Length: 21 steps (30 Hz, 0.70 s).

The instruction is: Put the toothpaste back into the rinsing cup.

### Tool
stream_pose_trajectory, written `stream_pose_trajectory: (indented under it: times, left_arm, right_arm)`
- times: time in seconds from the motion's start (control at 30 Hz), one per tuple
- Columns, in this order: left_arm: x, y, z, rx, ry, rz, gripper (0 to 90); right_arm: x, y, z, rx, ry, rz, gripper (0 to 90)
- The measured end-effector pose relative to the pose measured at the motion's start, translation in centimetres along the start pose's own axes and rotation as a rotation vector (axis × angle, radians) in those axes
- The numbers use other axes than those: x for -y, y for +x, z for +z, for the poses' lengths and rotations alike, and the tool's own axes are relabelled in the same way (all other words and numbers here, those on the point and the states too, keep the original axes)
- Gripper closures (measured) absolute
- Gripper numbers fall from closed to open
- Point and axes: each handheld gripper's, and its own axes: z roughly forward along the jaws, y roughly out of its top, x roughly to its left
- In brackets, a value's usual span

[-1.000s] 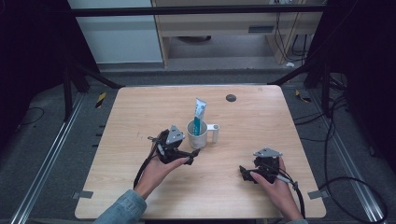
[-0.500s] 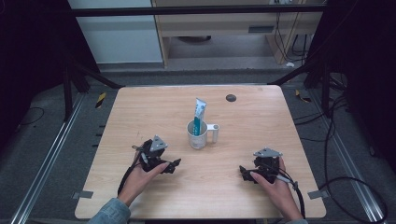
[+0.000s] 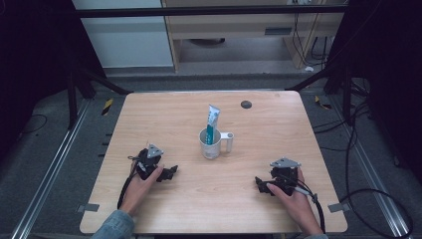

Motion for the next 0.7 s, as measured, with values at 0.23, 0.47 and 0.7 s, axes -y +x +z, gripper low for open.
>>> stream_pose_trajectory:
  times: [0.23,0.47,0.7]
  left_arm:
    - [0.0,1.2,0.3,-0.021,-0.005,-0.034,7.0]
    - [0.0,2.2,0.4,-0.035,-0.001,-0.043,6.5]
    - [-0.2,3.0,0.7,-0.023,0.012,-0.031,0.9]
  right_arm:
    - [0.0,0.0,0.0,0.0,0.0,0.001,0.6]
    - [0.0,0.0,0.0,0.0,0.0,0.001,0.6]
    - [0.0,0.0,0.0,0.0,-0.001,-0.001,0.6]
